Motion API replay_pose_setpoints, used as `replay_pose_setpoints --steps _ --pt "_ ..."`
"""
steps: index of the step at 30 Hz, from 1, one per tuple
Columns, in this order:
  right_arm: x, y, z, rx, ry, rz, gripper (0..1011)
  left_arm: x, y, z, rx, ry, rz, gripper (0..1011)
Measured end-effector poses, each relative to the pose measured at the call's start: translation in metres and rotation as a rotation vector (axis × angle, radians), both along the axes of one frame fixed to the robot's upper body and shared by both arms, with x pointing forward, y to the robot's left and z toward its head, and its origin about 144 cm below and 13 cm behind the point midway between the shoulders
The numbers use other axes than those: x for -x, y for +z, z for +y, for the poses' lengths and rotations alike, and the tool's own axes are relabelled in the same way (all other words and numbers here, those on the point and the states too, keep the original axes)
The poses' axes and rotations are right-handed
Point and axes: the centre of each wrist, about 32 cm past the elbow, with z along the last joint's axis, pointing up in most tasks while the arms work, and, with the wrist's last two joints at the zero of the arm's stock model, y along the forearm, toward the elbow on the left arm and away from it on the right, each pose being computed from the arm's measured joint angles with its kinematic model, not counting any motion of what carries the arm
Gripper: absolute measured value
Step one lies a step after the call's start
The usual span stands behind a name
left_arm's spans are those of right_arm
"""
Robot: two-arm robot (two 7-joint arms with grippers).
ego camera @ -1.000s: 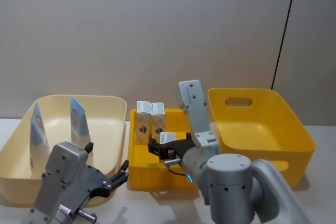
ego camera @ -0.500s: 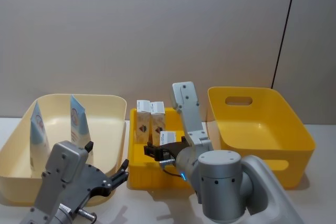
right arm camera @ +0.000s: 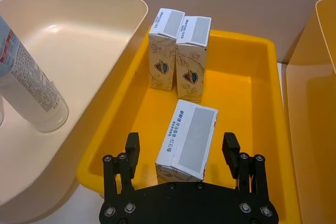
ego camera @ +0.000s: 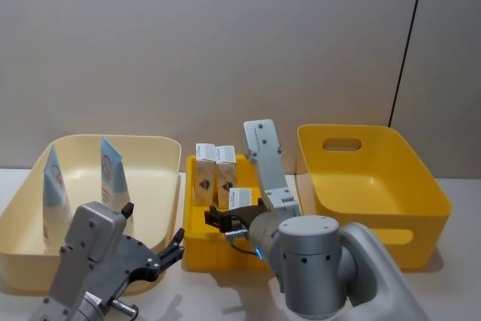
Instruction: Bimanual collaborative sorting of washing and personal care products
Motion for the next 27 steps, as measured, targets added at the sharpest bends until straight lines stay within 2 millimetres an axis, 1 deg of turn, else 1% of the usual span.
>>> replay_pose_setpoints --steps 2,3,4,5,9,11,12,14,15,18,20,27 --pt "-0.0001 -0.0001 0.0003 0.0 -0.001 0.0 991 0.0 0.0 0.0 0.0 0.0 0.0 1003" --pt "-0.0001 -0.0002 0.0004 0.0 -0.001 0.0 944 0.0 0.0 0.0 0.0 0.0 0.0 1003" --pt "-0.0002 -0.0003 0.0005 0.001 -0.002 0.0 931 0.0 0.0 0.0 0.0 0.0 0.0 1003" --pt "-0.0003 -0.0004 0.0007 0.001 -0.003 0.0 885 0.0 0.0 0.0 0.0 0.0 0.0 1003" --pt "-0.0004 -0.0004 0.001 0.001 -0.004 -0.001 820 0.0 0.0 0.0 0.0 0.0 0.0 1003" --pt "-0.0005 -0.0005 0.0012 0.001 -0.004 -0.001 743 0.0 0.0 0.0 0.0 0.0 0.0 1003" --pt "-0.0005 -0.0006 0.0012 0.001 -0.005 -0.001 728 0.0 0.0 0.0 0.0 0.0 0.0 1003" --pt "-0.0006 -0.0006 0.0013 0.001 -0.005 -0.001 646 0.0 0.0 0.0 0.0 0.0 0.0 1003" --pt "-0.0006 -0.0007 0.0013 0.001 -0.005 -0.001 627 0.0 0.0 0.0 0.0 0.0 0.0 1003" --pt "-0.0007 -0.0007 0.0015 0.001 -0.005 -0.001 509 0.0 0.0 0.0 0.0 0.0 0.0 1003" --pt "-0.0007 -0.0006 0.0015 0.001 -0.006 -0.001 454 0.0 0.0 0.0 0.0 0.0 0.0 1003" --pt "-0.0008 -0.0007 0.0017 0.002 -0.006 -0.001 444 0.0 0.0 0.0 0.0 0.0 0.0 1003"
